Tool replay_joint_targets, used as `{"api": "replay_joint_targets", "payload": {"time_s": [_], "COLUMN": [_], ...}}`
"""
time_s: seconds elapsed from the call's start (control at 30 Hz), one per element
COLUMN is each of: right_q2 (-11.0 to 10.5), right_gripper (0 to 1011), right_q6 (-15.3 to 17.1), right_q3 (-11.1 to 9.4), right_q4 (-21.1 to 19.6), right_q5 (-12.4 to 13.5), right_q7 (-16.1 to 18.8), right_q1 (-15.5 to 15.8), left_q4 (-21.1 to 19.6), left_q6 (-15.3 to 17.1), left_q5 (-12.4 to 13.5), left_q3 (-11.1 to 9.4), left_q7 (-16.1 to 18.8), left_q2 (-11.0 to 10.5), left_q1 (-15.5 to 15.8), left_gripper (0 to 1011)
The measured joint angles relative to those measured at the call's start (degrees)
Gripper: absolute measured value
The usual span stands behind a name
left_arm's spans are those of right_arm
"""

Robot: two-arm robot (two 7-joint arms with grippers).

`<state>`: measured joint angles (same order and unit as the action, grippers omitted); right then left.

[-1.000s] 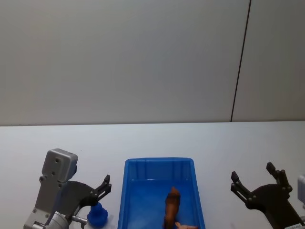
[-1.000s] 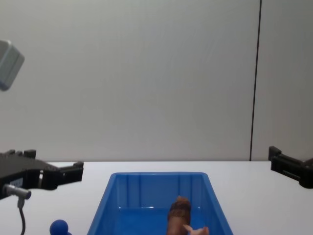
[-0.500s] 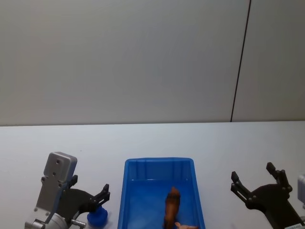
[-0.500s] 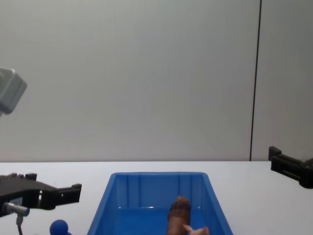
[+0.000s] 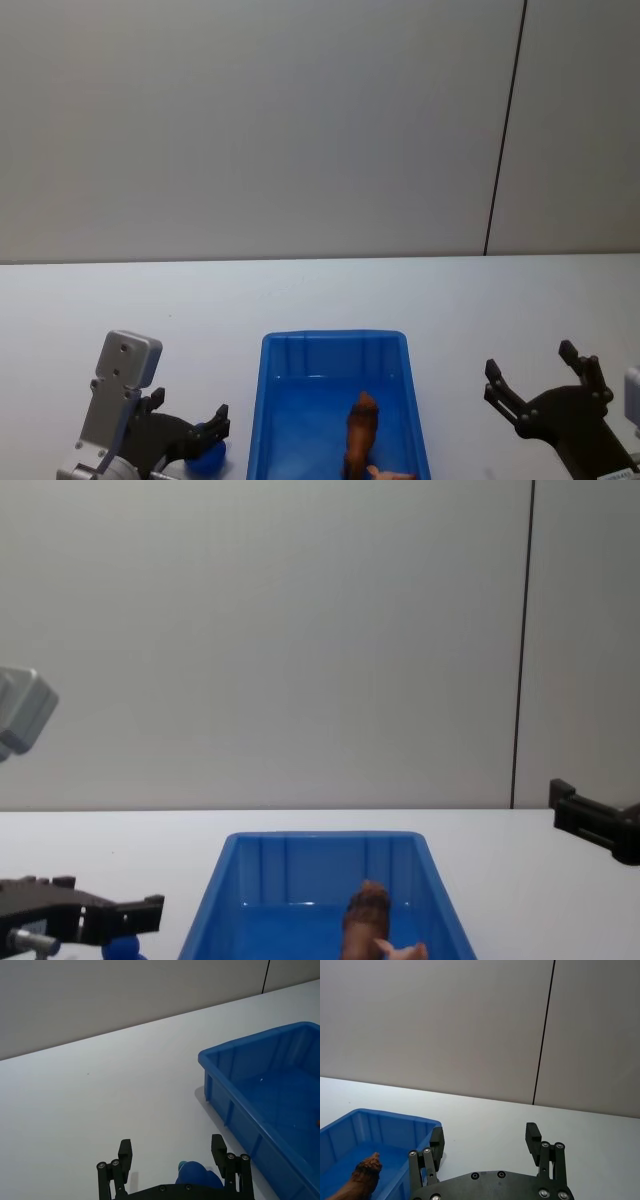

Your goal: Pick up the two dolls from the table and place them into the box.

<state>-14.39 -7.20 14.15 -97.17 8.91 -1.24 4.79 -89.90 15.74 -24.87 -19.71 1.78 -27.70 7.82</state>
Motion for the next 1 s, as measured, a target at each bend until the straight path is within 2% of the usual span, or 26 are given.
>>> {"api": "replay_joint_targets", "payload": {"time_s": [0.37,0.7,0.73,0.8,0.83,1.0], "right_q2": [0.0,0.0,0.0,0.0,0.0,0.0], "right_gripper": [1001,1001,1001,1001,1001,1001], "right_q6": [0.0,0.0,0.0,0.0,0.0,0.0], "right_q3": [0.0,0.0,0.0,0.0,0.0,0.0], "right_q4": [0.0,0.0,0.0,0.0,0.0,0.0], "right_q5": [0.0,0.0,0.0,0.0,0.0,0.0], "right_q7": [0.0,0.0,0.0,0.0,0.0,0.0], "right_q1": [0.0,0.0,0.0,0.0,0.0,0.0], "left_q4": [2.16,3.23,3.31,3.42,3.45,3.61], "left_q6": [0.47,0.73,0.75,0.79,0.79,0.81], "left_q5": [-1.08,-1.84,-1.97,-2.18,-2.23,-2.64], "left_q3": [0.13,0.25,0.27,0.31,0.32,0.37], "left_q7": [-1.36,-1.81,-1.81,-1.81,-1.82,-1.74], "left_q2": [0.7,1.16,1.21,1.28,1.31,1.46], "left_q1": [0.4,0.48,0.46,0.39,0.38,0.2], "left_gripper": [1002,764,707,673,606,473]}}
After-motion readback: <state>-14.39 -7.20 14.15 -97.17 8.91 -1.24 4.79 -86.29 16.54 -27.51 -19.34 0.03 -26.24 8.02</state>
